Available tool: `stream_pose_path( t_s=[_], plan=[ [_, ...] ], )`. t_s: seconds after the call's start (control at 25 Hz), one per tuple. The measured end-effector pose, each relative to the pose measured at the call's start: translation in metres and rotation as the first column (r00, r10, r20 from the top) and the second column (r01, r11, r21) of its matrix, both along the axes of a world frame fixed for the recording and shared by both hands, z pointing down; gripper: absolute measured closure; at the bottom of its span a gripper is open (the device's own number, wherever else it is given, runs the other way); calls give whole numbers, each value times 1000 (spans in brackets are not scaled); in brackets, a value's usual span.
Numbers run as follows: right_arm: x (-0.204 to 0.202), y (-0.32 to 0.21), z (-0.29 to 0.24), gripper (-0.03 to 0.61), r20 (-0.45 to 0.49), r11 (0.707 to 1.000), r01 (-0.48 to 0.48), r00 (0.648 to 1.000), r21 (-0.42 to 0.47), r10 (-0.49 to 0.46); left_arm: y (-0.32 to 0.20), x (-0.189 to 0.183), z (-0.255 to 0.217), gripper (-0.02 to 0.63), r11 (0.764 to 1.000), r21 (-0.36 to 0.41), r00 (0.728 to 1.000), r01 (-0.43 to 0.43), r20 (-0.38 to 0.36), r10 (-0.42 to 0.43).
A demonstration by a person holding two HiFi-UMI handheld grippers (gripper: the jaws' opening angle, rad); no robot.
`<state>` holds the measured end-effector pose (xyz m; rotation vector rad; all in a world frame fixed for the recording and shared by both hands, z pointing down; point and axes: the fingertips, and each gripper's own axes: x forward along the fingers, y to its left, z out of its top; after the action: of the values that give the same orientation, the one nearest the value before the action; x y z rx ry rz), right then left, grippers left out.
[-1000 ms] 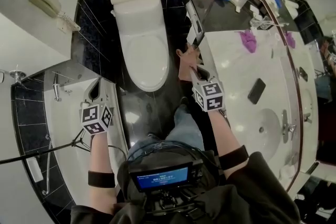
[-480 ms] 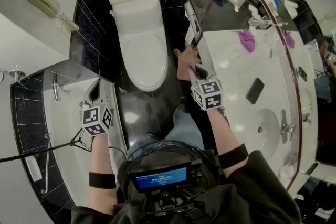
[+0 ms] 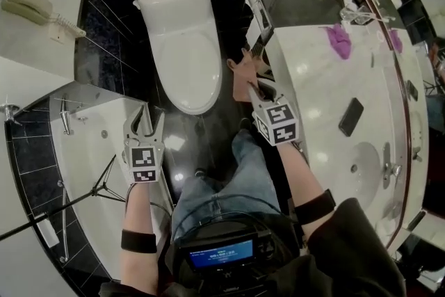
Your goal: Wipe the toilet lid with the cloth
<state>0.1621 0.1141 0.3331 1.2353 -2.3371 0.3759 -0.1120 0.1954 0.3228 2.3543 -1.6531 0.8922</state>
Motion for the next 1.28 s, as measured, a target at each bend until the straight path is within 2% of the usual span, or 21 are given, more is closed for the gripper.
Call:
stream_pose_path(
  t_s=[0.16,0.32,0.52,0.6,0.72,0.84,0.96,1.04,1.12,1.28],
  plan=[
    [-1,-23,64,497,6,999,-13,1000,-36,14,-6,21,99,382,993,-75,984,-89,148,99],
    [-5,-48,135,497,11,999,-20,1000,-49,21,-17,43,193,382,968,-120,916,-218,317,246],
    [-8,-68,222,497,12,997,-32,999,-67,33,-26,62,298,382,937,-195,847,-289,405,345],
    [-10,-73,250,497,18,996,-36,999,-79,37,-30,70,334,382,924,-217,817,-313,435,379],
    [-11,-77,287,497,17,996,-40,999,-84,42,-34,77,387,382,899,-243,757,-365,485,438],
    [-7,-84,314,497,24,995,-51,998,-82,53,-43,86,428,382,884,-263,724,-386,507,467],
    [3,-92,337,497,25,994,-66,997,-83,68,-47,94,467,382,856,-292,677,-427,525,516],
    [11,-97,352,497,17,994,-76,997,-76,77,-49,97,483,385,845,-308,661,-438,527,534],
    [16,-100,361,497,15,994,-86,996,-74,87,-50,99,493,387,840,-318,656,-440,525,542],
    [19,-103,367,497,23,993,-98,995,-72,100,-48,95,514,391,822,-344,615,-453,548,568]
  ],
)
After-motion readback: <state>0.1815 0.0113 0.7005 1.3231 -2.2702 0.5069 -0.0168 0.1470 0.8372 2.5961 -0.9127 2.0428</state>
